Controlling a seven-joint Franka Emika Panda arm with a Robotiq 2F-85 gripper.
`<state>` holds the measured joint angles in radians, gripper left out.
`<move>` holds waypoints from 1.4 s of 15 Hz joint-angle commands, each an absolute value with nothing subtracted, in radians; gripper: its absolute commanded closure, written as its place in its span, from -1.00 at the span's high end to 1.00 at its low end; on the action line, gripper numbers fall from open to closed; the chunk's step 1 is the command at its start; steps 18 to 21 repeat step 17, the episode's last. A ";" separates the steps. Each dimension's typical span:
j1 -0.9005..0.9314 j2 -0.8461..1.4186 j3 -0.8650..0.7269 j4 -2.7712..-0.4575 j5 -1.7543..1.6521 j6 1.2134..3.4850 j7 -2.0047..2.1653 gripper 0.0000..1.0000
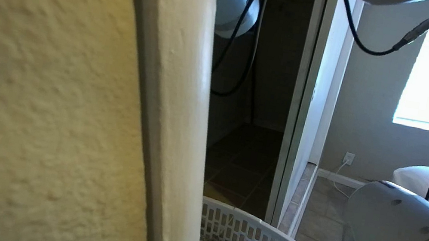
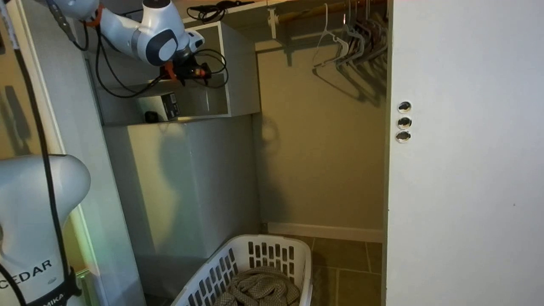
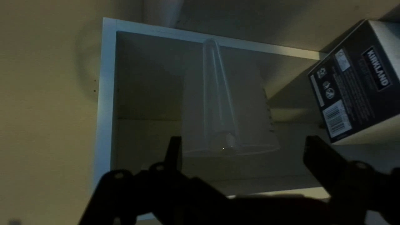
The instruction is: Move the jar from the top shelf to the shelf below
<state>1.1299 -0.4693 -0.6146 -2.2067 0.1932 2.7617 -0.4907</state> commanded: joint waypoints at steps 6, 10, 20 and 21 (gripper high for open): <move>0.907 -0.612 -0.422 -2.212 0.318 2.479 -0.549 1.00; 0.810 -0.645 -0.357 -2.218 0.347 2.408 -0.553 1.00; 0.737 -0.637 -0.308 -2.207 0.373 2.376 -0.575 1.00; 0.737 -0.637 -0.308 -2.207 0.373 2.376 -0.575 1.00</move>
